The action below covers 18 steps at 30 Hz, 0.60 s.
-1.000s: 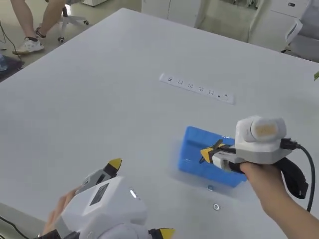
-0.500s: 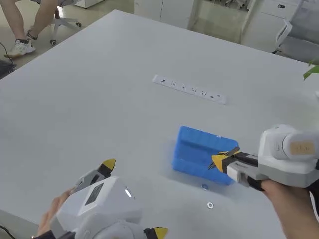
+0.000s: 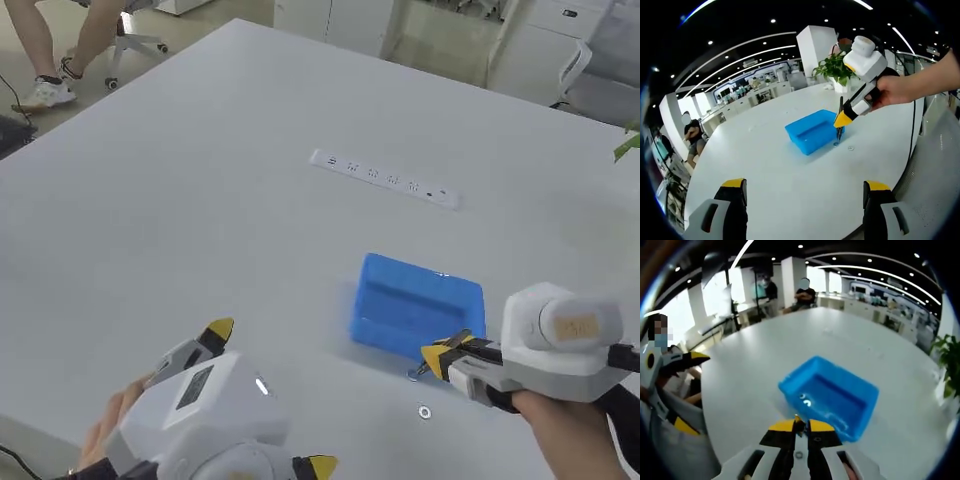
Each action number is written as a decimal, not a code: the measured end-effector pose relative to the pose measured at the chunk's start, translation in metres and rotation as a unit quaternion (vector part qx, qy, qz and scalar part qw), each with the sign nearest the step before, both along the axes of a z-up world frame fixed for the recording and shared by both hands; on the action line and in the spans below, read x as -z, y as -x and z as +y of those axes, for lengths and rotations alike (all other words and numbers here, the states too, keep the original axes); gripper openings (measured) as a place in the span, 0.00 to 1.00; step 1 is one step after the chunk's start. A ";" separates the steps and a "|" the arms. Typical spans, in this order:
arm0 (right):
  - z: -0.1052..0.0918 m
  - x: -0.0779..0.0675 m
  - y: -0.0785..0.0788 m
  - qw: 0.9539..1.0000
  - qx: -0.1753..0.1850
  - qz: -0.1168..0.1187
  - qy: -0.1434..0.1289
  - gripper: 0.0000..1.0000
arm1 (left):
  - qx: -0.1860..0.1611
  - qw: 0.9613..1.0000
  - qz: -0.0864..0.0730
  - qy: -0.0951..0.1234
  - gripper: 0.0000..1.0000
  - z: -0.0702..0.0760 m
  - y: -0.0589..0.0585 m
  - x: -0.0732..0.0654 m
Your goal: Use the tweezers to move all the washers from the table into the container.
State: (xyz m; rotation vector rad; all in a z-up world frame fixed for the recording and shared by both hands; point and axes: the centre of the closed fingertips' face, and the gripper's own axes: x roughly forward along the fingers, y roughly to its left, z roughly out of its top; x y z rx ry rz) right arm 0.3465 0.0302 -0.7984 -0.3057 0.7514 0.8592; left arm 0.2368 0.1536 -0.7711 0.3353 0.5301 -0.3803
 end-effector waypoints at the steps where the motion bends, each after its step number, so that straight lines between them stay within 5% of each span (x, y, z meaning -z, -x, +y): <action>1: 0.000 0.002 0.000 1.000 0.001 0.003 0.000 0.04 | 0.000 1.000 0.000 0.000 0.99 0.000 0.000 0.000; 18: -0.001 0.019 -0.009 1.000 0.001 0.007 0.016 0.05 | 0.004 1.000 0.006 -0.003 0.99 -0.001 0.001 0.003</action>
